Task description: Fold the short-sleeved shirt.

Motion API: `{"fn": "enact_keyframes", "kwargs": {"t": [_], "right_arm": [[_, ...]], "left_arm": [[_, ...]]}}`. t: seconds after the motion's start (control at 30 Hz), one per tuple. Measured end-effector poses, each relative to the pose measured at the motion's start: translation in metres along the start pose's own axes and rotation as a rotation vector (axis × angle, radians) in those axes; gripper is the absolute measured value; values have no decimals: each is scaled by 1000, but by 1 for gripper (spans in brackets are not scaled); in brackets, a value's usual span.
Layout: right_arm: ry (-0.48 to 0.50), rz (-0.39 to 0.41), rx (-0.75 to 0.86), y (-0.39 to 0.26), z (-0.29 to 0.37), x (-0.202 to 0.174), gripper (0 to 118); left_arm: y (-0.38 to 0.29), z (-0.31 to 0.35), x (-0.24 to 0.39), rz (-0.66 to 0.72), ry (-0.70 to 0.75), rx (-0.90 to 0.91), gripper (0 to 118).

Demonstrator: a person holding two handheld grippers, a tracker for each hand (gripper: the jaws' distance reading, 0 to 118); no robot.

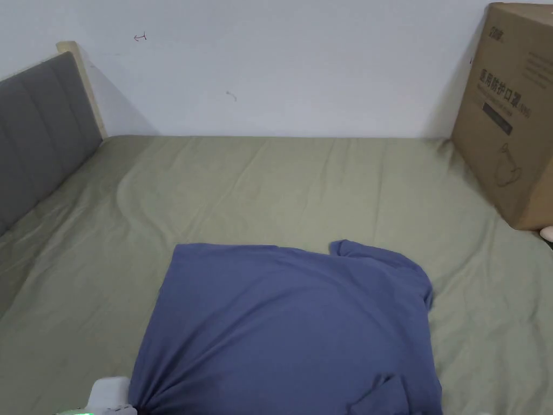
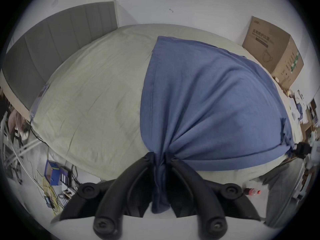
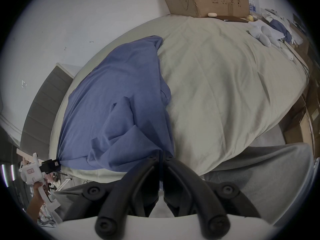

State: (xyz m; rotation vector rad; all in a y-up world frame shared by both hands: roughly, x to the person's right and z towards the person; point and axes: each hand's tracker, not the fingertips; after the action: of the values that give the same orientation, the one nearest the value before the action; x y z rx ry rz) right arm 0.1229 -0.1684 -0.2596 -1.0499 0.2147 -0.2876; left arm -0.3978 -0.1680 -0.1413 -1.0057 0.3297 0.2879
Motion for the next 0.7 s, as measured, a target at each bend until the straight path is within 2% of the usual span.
{"fn": "enact_keyframes", "kwargs": {"t": [0.03,0.07,0.1,0.13,0.17,0.27,0.37,0.5,0.63,0.7], "right_arm": [[12,7,6,4,6,-2,24],[18,12,24,11,13,-6,56],[39,19,57,21,22,-11,82],[65,28,94,31,31,-16,101],[80,37,139,43,42,-23,111],[118,86,332,77,82,-48,112],[119,167,504,100,122,-75,112],[25,295,732,103,157,-106,112],[-57,354,834,95,167,-124,111],[-48,352,841,91,169,-128,101]], "left_arm": [[4,4,0,37,-12,-11,50],[8,10,0,66,-40,-11,81],[13,15,-4,91,-80,21,96],[19,27,-1,106,-130,81,102],[27,39,3,108,-173,156,102],[62,74,20,57,-175,336,102],[88,125,50,28,-226,524,102],[106,164,75,-58,-170,730,102],[107,173,92,-130,-104,835,101],[103,173,96,-154,-103,840,90]]}}
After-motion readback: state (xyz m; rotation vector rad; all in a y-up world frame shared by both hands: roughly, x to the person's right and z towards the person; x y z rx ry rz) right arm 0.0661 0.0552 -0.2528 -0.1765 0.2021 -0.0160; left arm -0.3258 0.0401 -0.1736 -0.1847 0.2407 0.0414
